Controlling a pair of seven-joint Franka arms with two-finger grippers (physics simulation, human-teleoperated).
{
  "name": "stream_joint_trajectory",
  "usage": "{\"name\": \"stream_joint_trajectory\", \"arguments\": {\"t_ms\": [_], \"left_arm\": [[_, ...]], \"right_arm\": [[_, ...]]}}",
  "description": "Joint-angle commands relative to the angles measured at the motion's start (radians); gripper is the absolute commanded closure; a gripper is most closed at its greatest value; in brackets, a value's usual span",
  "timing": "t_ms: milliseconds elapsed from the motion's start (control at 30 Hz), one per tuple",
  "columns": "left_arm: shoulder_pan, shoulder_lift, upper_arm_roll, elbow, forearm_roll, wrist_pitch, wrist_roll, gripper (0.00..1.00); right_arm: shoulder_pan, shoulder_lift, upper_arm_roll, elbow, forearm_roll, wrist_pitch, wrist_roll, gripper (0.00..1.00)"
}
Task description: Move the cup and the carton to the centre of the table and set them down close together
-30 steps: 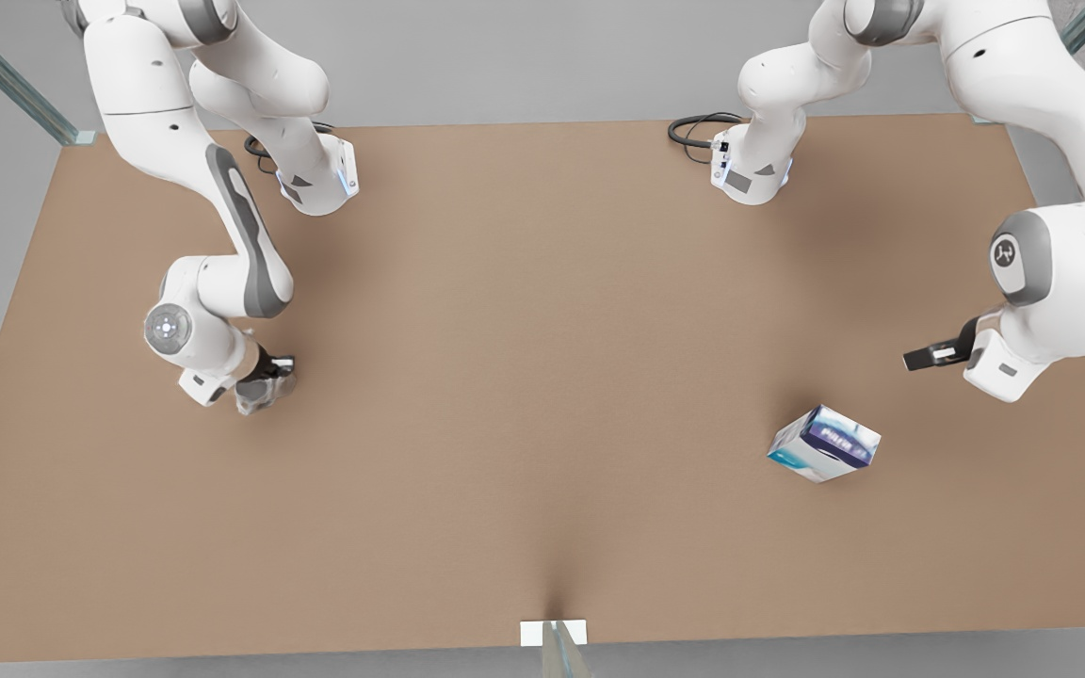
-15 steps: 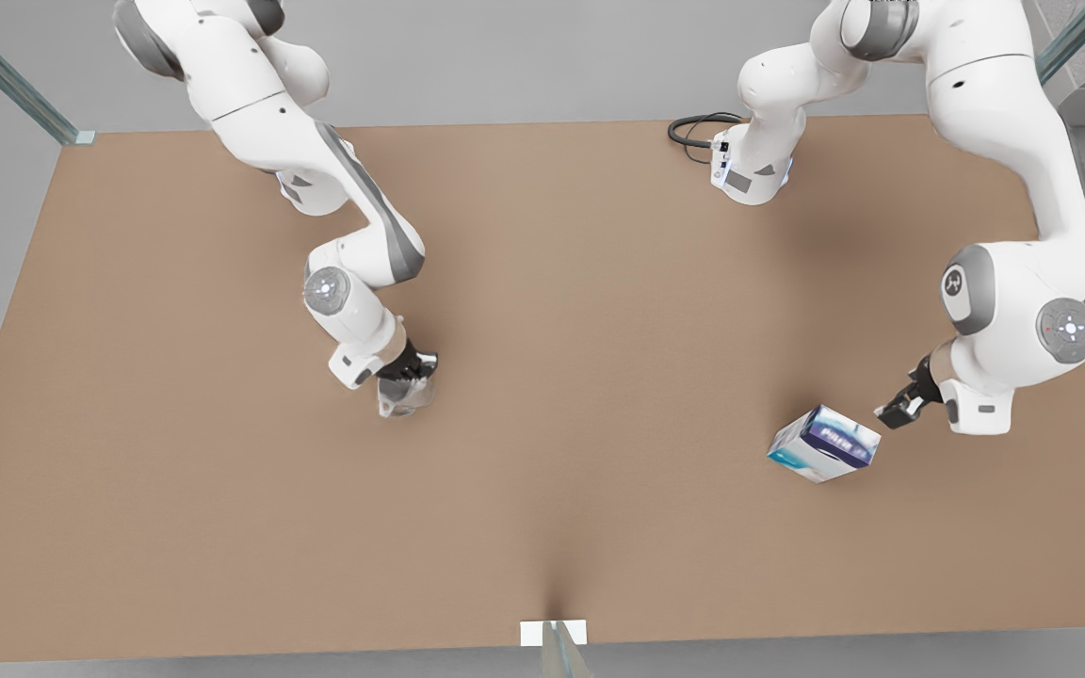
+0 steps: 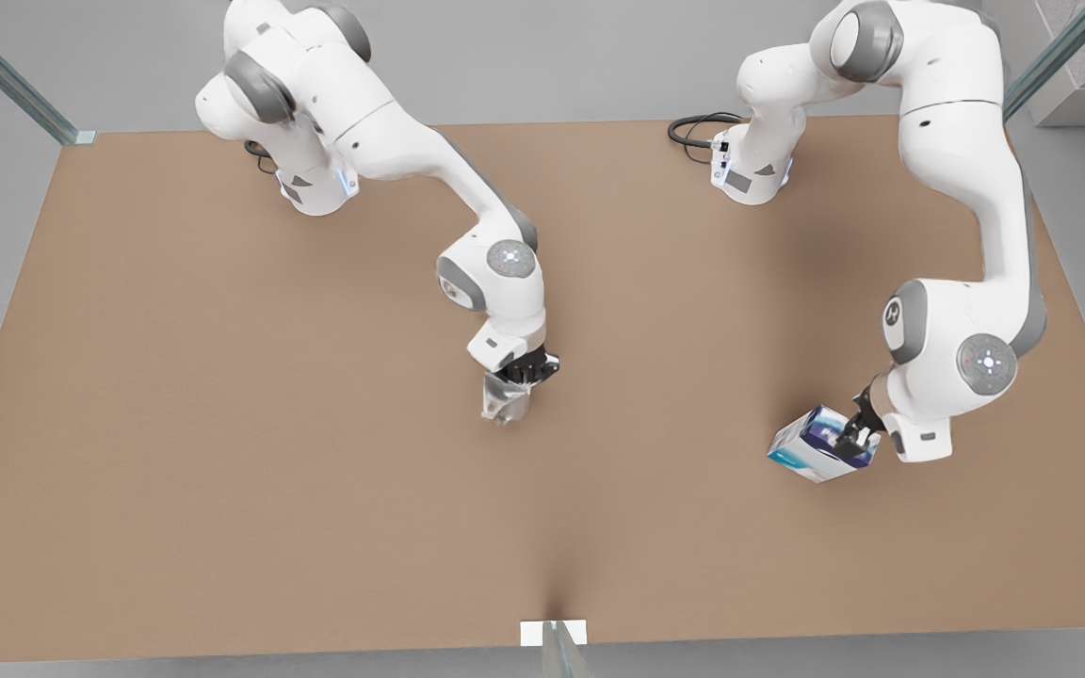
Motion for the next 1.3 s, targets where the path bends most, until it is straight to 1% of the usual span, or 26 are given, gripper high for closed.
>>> {"name": "stream_joint_trajectory", "arguments": {"t_ms": [0,67,100,133,167,200,300,367,500,567,633,733,967,1000,1067,1133,1167,1200,1267], "left_arm": [[0.000,0.000,0.000,0.000,-0.001,0.000,0.000,0.00],[0.000,0.002,0.000,0.000,0.001,0.000,0.000,0.00],[0.000,0.008,0.000,0.000,0.001,0.002,0.000,0.00],[0.000,0.009,0.000,0.000,0.001,0.002,0.000,0.00],[0.000,0.016,0.000,0.000,0.001,0.012,0.000,0.00],[0.000,0.017,0.000,0.000,-0.001,0.015,0.000,0.00],[0.000,0.022,0.000,0.000,-0.001,0.018,0.000,0.00],[0.000,0.023,0.000,0.000,-0.001,0.018,0.000,0.00],[0.000,0.039,0.000,0.000,-0.001,0.021,-0.002,0.00],[0.002,0.034,0.005,-0.006,-0.001,0.021,0.001,0.00],[0.000,0.031,0.006,-0.021,-0.002,0.021,-0.002,0.00],[-0.002,0.040,0.008,-0.021,-0.004,0.028,-0.005,0.00],[-0.002,0.072,0.008,-0.021,-0.004,0.028,-0.005,0.00],[-0.002,0.075,0.008,-0.021,-0.004,0.028,-0.006,0.00],[-0.002,0.089,0.006,-0.021,-0.004,0.028,-0.005,0.00],[-0.002,0.102,0.006,-0.021,-0.004,0.028,-0.005,0.00],[-0.002,0.103,0.006,-0.021,-0.004,0.028,-0.005,0.00],[-0.002,0.105,0.006,-0.021,-0.005,0.028,-0.005,0.00],[-0.003,0.106,0.006,-0.021,-0.005,0.026,-0.006,0.00]], "right_arm": [[0.015,0.016,0.000,0.025,-0.036,-0.031,0.042,0.79],[0.064,0.053,-0.002,0.067,-0.050,-0.044,0.148,0.79],[0.087,0.099,-0.002,0.151,-0.067,-0.157,0.151,0.79],[0.098,0.125,-0.002,0.189,-0.067,-0.199,0.153,0.79],[0.127,0.148,-0.026,0.209,-0.068,-0.240,0.149,0.79],[0.129,0.180,-0.028,0.258,-0.064,-0.295,0.142,0.79],[0.149,0.214,-0.026,0.269,-0.062,-0.334,0.145,0.79],[0.162,0.245,-0.026,0.311,-0.042,-0.370,0.143,0.79],[0.150,0.243,-0.028,0.320,-0.033,-0.360,0.140,0.79],[0.104,0.245,-0.028,0.355,0.004,-0.360,0.102,0.79],[0.063,0.317,-0.026,0.470,0.006,-0.361,0.077,0.79],[0.032,0.366,-0.028,0.542,0.006,-0.360,0.039,0.79],[0.026,0.389,-0.028,0.559,0.007,-0.343,0.028,0.79],[0.026,0.389,-0.028,0.559,0.009,-0.343,0.028,0.69],[0.026,0.389,-0.028,0.559,0.013,-0.341,0.028,0.59],[0.024,0.389,-0.028,0.559,0.013,-0.343,0.027,0.42],[0.024,0.389,-0.028,0.559,0.013,-0.341,0.027,0.31],[0.024,0.389,-0.028,0.559,0.013,-0.341,0.025,0.26],[0.018,0.389,-0.028,0.559,0.013,-0.338,0.025,0.24]]}}
